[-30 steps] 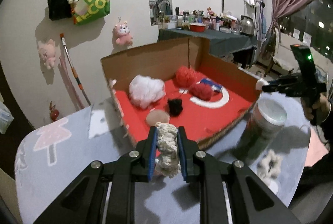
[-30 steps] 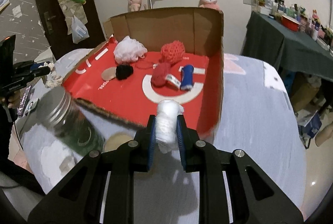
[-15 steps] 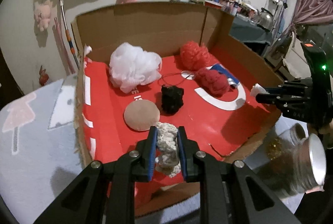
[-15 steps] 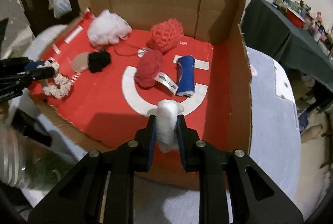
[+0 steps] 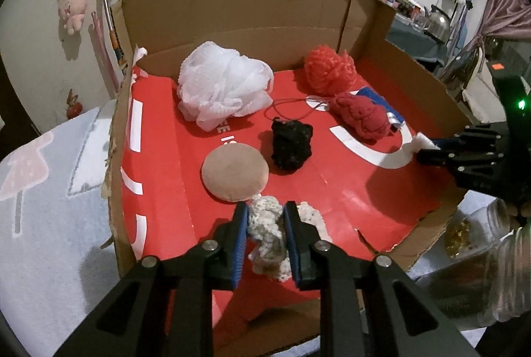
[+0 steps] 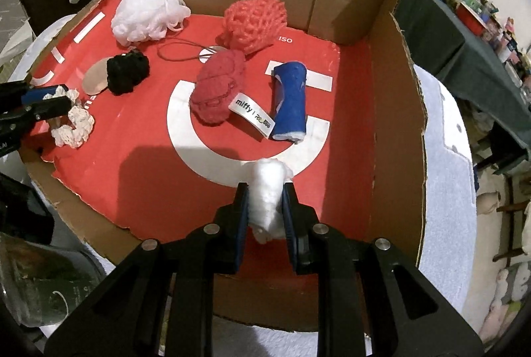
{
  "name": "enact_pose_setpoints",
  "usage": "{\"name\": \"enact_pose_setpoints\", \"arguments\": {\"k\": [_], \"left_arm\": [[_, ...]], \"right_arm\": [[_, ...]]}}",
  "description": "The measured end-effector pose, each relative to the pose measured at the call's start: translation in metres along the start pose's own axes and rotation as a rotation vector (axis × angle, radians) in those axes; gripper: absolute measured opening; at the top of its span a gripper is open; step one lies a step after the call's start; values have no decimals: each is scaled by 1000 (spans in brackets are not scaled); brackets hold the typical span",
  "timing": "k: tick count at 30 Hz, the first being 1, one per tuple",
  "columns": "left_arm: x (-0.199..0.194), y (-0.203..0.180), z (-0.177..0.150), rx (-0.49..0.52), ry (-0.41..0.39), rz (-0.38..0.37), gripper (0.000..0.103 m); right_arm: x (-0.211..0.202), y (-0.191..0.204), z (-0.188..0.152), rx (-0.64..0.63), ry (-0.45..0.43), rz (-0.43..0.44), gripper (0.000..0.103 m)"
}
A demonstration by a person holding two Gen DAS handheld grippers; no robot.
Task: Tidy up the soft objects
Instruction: 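Open the left tool on the scrunchie while the right tool releases the white cloth in the box, then withdraw both open tools from the box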
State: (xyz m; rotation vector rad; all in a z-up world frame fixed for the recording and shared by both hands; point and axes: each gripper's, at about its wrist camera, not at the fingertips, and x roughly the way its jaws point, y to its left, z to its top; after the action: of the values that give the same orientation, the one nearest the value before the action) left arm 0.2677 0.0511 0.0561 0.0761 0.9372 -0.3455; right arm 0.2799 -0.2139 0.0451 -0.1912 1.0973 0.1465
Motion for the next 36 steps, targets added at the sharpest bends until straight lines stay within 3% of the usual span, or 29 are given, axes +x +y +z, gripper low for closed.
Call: {"name": "enact_pose_setpoints", "arguments": {"k": [9, 20, 22, 23, 24, 31, 36], "left_arm": [[2, -2, 1, 19, 6, -2, 29], [-2, -8, 4, 35, -5, -16, 52], [-4, -10, 4, 40, -12, -13, 57], [-6, -11, 3, 42, -16, -11, 58], [-8, -12, 4, 42, -22, -9, 62], [-40, -16, 1, 30, -105, -6, 81], [-76, -25, -5, 25, -195, 1, 92]], "right_arm": [[1, 1, 0, -2, 9, 14, 22], [2, 3, -1, -10, 17, 36, 29], [0, 4, -1, -10, 14, 41, 36], [-1, 5, -2, -12, 10, 52, 49], [-3, 7, -2, -16, 4, 78, 55], [-28, 13, -2, -17, -60, 53, 58], [-62, 13, -8, -5, -139, 45, 70]]}}
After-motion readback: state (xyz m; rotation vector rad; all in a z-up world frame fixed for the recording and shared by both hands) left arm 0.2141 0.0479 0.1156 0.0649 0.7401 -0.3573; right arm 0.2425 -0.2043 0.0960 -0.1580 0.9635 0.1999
